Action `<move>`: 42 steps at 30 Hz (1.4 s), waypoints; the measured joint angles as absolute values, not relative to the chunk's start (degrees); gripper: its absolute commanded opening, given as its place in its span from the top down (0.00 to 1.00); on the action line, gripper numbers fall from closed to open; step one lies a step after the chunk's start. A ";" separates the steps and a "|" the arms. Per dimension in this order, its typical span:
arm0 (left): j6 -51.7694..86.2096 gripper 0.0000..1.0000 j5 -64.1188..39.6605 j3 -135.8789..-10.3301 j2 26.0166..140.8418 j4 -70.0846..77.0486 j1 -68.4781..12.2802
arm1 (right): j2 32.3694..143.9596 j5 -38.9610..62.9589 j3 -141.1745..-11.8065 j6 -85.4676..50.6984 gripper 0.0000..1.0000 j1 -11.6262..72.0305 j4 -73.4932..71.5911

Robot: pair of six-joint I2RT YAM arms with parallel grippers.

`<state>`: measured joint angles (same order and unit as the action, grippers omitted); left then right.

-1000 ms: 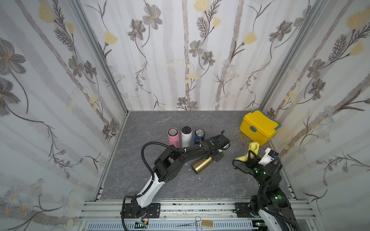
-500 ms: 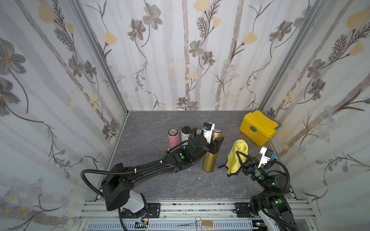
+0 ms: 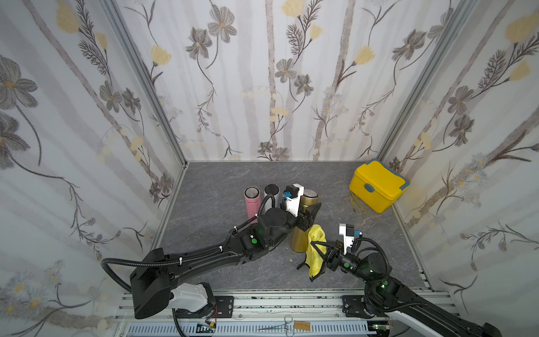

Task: Wipe the surface of the thermos
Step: Wipe the dirt from the surface of the thermos.

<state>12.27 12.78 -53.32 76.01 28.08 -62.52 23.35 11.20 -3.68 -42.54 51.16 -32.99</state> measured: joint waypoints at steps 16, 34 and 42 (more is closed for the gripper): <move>15.11 1.00 19.44 -49.76 69.78 29.15 -62.48 | 39.13 4.58 -9.72 -34.48 1.00 59.48 -44.31; 19.14 1.00 36.51 -51.51 71.64 26.65 -69.32 | 44.56 -2.39 -16.64 -29.76 1.00 63.09 -42.46; 17.76 1.00 41.34 -46.50 71.16 33.08 -69.73 | 42.89 -7.66 -6.68 -31.00 1.00 63.09 -44.47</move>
